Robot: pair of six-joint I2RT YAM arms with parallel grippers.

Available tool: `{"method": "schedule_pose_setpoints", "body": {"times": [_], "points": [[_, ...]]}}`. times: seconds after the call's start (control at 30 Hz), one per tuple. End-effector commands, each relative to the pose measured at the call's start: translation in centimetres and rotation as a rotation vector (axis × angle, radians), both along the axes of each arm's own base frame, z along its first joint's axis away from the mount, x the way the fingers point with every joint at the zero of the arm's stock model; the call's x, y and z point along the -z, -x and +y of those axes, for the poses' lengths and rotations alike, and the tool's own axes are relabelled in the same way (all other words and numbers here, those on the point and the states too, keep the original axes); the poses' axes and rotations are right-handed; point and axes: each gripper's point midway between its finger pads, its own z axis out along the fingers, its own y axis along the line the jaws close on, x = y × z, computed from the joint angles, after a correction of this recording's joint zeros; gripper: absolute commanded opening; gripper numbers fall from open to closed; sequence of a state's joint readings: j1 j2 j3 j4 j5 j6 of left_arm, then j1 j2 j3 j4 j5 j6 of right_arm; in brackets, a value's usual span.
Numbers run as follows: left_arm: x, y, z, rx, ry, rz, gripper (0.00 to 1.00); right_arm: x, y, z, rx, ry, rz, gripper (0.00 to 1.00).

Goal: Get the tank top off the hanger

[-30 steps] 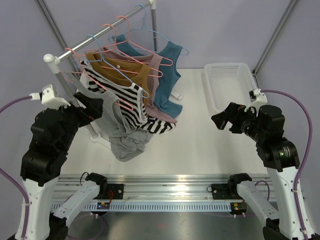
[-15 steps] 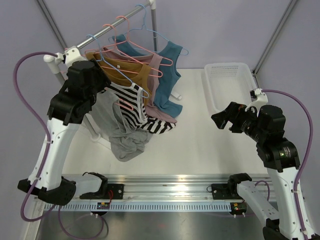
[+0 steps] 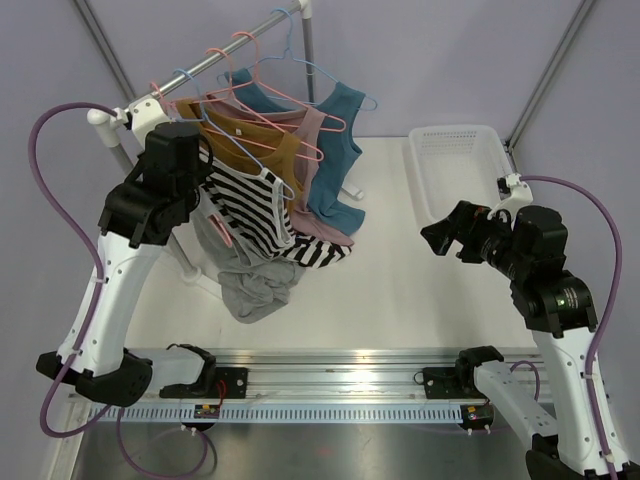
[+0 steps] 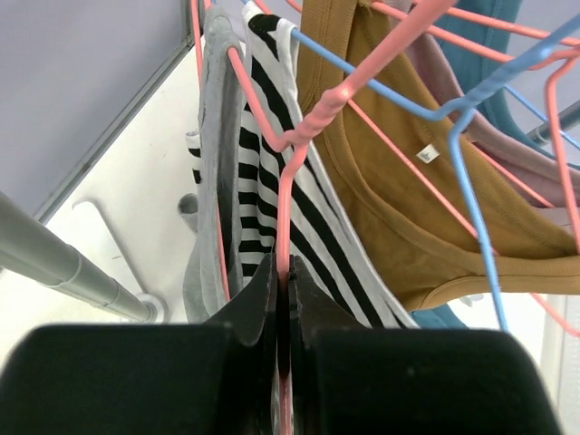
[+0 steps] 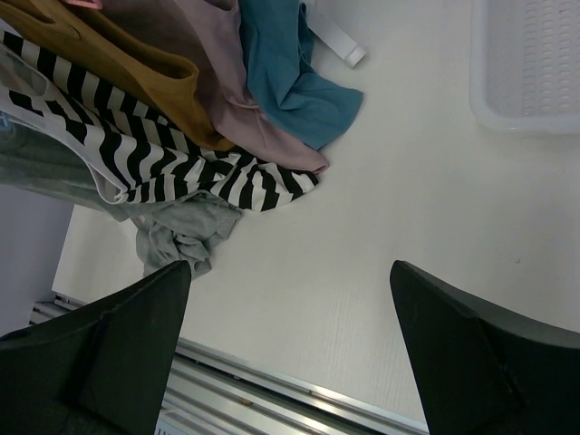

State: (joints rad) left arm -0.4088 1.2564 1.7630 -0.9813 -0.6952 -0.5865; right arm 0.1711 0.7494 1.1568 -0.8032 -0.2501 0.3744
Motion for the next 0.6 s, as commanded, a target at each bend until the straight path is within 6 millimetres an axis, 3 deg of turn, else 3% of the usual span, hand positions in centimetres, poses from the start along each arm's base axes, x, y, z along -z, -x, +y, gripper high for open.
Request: {"method": "schedule_pose_setpoints", "body": {"times": [0.0, 0.33, 0.5, 0.53, 0.57], "points": [[-5.0, 0.6, 0.7, -0.047, 0.073, -0.180, 0.00, -1.2, -0.7, 0.6, -0.027, -0.012, -0.049, 1.00], [-9.9, 2.8, -0.9, 0.022, 0.164, -0.301, 0.00, -0.7, -1.6, 0.5, -0.023, 0.004, -0.041, 0.99], [-9.6, 5.1, -3.0, 0.176, 0.224, -0.300, 0.00, -1.3, -2.5, 0.6, -0.004, -0.016, -0.062, 0.99], [-8.3, 5.3, -4.1, 0.233, 0.236, -0.267, 0.00, -1.2, -2.7, 0.5, 0.003, -0.021, -0.062, 0.99], [-8.6, 6.7, -3.9, 0.265, 0.264, -0.289, 0.00, -1.7, -3.1, 0.5, 0.009, -0.025, -0.088, 1.00]]}}
